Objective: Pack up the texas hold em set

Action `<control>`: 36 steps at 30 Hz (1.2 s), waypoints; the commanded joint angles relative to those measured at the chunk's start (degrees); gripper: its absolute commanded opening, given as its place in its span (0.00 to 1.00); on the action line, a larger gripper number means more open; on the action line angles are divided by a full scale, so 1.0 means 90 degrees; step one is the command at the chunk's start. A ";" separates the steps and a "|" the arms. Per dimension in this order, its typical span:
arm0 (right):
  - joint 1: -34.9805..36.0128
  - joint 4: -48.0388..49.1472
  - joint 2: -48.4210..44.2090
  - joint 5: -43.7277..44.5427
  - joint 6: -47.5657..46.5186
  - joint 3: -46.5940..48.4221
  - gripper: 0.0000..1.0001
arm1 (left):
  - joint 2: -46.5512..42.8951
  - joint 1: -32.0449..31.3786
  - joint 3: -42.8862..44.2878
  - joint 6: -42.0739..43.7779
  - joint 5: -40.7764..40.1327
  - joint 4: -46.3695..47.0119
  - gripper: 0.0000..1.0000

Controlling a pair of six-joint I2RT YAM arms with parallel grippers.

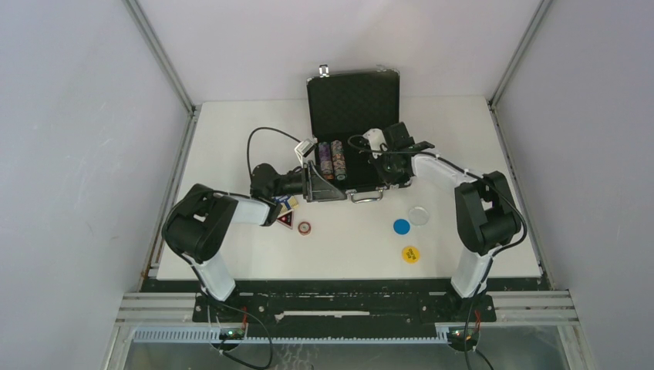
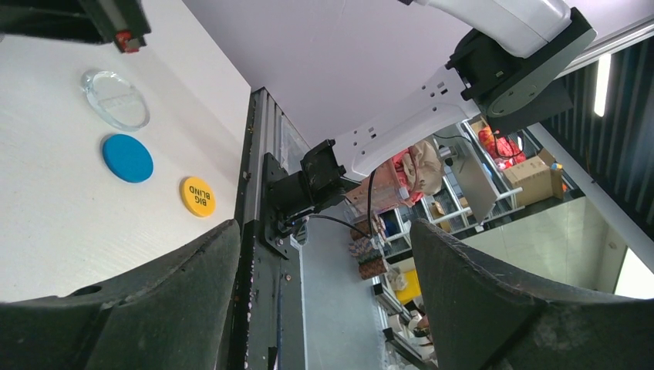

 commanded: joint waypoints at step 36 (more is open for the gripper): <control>-0.0036 0.1055 -0.1022 0.0476 0.0686 -0.0546 0.00 | 0.0014 0.0012 0.0044 -0.0098 -0.0116 0.0350 0.86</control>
